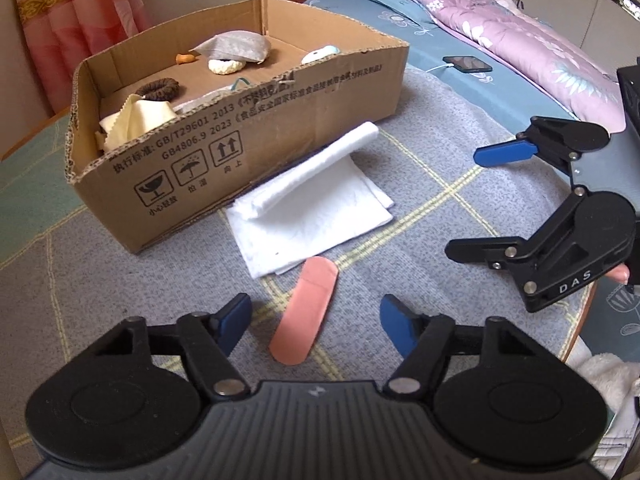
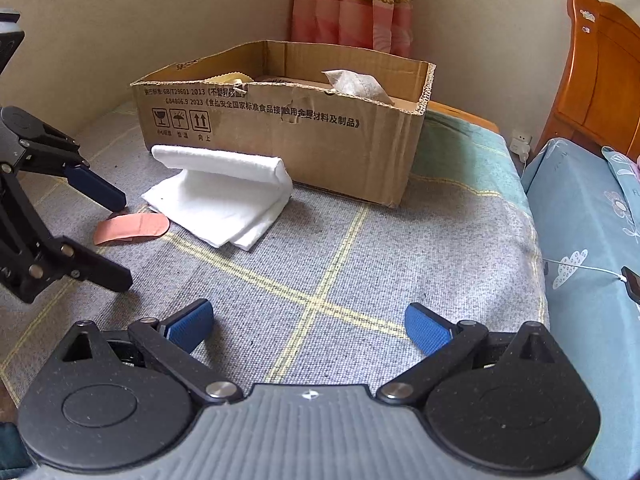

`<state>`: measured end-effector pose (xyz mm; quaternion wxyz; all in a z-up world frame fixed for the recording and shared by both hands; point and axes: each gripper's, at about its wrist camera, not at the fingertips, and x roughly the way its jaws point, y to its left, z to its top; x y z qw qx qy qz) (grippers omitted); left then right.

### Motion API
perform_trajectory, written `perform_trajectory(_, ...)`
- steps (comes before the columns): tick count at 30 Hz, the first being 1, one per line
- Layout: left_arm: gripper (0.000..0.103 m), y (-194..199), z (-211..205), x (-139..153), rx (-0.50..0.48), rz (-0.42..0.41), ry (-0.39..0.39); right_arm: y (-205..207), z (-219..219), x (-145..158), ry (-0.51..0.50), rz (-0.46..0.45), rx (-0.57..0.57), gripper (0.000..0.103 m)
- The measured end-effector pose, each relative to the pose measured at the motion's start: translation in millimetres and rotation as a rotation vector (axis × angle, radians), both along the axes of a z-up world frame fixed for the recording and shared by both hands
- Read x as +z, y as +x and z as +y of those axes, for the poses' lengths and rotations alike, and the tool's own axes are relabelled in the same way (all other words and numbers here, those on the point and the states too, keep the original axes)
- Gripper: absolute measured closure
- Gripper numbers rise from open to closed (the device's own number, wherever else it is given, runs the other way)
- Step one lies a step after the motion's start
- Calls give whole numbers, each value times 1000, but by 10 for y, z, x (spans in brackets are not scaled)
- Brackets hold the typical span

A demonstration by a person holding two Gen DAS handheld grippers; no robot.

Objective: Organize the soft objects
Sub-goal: 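Close the left gripper on the pink strip and lift it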

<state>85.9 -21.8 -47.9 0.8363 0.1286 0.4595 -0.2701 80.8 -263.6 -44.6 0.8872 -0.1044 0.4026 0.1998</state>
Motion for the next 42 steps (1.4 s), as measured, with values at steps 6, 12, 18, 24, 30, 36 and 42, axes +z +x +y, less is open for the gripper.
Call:
perform_trajectory(6,56,-66,-9,16,-38,-58,46,-23,33,5,3,5,13,0)
perform_trajectory(12,76,-76,-29,14,-41,-59,0,-26,86,8,33,27,38,0)
perform_trajectory(18,84,-90,-9,10,-9,-66,-11,-38,115,35,54,30,48,0)
perform_trajectory(24,86,-120,46,22,26,-60,-12,-38,91,74,75,27,41,0)
perform_trajectory(30,86,-161,175,72,88,-69,-19,-36,157,114,67,11,64,0)
perform_trajectory(36,86,-150,331,88,153,-65,-25,36,297,164,57,-26,117,0)
perform_trajectory(42,86,-145,417,92,179,-71,-41,209,468,153,49,-32,161,0)
